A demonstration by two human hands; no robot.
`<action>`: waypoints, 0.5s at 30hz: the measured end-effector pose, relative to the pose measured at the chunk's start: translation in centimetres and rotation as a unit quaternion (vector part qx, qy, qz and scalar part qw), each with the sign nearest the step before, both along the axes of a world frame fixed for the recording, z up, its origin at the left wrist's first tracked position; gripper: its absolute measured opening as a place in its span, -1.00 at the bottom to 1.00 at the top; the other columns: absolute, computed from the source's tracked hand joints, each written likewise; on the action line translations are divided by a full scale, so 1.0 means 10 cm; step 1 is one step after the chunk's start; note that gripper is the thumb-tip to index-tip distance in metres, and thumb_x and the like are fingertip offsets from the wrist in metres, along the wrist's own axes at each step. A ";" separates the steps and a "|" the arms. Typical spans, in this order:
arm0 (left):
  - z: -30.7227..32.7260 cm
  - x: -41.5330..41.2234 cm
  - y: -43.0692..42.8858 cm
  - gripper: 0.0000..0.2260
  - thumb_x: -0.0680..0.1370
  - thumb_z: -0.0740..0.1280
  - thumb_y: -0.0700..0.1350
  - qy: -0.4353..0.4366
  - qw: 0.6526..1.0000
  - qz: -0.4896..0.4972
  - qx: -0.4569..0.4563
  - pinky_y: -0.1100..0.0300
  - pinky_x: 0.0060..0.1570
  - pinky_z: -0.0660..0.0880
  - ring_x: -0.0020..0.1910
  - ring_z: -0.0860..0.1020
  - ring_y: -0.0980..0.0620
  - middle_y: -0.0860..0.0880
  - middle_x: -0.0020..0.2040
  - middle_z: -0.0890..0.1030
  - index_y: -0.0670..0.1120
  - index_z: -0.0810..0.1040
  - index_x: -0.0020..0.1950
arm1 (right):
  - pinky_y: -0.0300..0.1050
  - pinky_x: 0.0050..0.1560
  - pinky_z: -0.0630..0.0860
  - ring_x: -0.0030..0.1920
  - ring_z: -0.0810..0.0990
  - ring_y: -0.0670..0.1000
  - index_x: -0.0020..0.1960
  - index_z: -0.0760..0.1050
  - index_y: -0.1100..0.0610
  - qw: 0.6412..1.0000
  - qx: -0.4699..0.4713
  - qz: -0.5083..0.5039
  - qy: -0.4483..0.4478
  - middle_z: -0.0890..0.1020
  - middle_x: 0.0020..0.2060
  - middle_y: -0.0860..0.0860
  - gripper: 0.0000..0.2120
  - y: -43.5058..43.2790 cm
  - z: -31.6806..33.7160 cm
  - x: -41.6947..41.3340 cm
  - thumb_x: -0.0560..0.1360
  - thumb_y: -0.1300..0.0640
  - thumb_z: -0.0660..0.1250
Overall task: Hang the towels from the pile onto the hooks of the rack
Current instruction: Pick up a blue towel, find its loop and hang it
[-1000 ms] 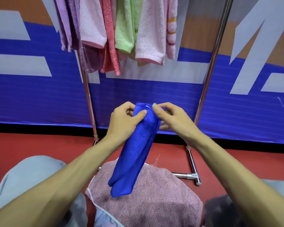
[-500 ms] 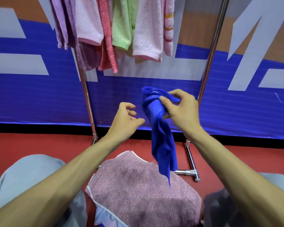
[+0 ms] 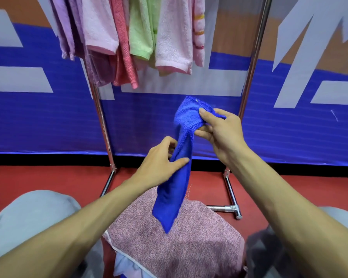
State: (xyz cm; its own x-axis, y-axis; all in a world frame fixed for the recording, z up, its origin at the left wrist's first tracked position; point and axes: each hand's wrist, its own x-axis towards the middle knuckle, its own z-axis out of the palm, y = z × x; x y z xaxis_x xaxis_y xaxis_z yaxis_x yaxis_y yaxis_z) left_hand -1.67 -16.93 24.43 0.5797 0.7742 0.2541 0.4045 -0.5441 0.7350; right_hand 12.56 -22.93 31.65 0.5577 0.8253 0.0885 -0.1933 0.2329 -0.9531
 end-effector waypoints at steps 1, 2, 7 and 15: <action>-0.01 -0.01 0.02 -0.74 0.46 0.44 0.01 -0.010 1.000 0.013 0.019 0.32 -0.15 0.44 -0.08 0.59 0.10 0.10 -0.04 0.61 -0.03 0.44 0.02 | -0.25 -0.41 0.57 -0.46 0.59 -0.07 0.02 0.53 0.34 1.000 0.001 -0.002 0.009 0.62 -0.30 0.10 -0.87 -0.01 0.01 0.00 0.52 0.27 0.36; -0.02 -0.02 0.04 -0.78 0.46 0.44 0.01 -0.024 0.999 0.021 0.031 0.29 -0.14 0.45 -0.11 0.59 0.11 0.10 -0.09 0.62 -0.02 0.45 -0.04 | -0.25 -0.41 0.57 -0.46 0.59 -0.07 0.03 0.53 0.34 1.000 0.004 -0.005 0.015 0.62 -0.30 0.10 -0.87 -0.01 0.02 0.01 0.53 0.27 0.36; 0.04 -0.01 0.06 -0.74 0.30 0.57 0.04 -0.064 0.996 0.038 0.058 0.28 -0.32 0.38 -0.39 0.42 0.14 0.05 -0.36 0.58 -0.07 0.57 -0.25 | -0.21 -0.40 0.58 -0.45 0.62 -0.05 -0.03 0.53 0.29 0.999 0.007 -0.040 0.014 0.63 -0.30 0.10 -0.93 -0.03 0.05 0.09 0.52 0.28 0.35; 0.13 -0.06 0.11 -0.70 0.53 0.38 -0.04 -0.074 0.995 -0.039 -0.052 0.19 -0.37 0.22 -0.42 0.26 0.12 0.09 -0.47 0.35 -0.19 0.54 -0.34 | -0.23 -0.44 0.55 -0.51 0.57 -0.06 0.00 0.53 0.27 0.997 -0.019 -0.069 0.003 0.60 -0.29 0.11 -0.90 -0.04 0.03 0.19 0.52 0.25 0.36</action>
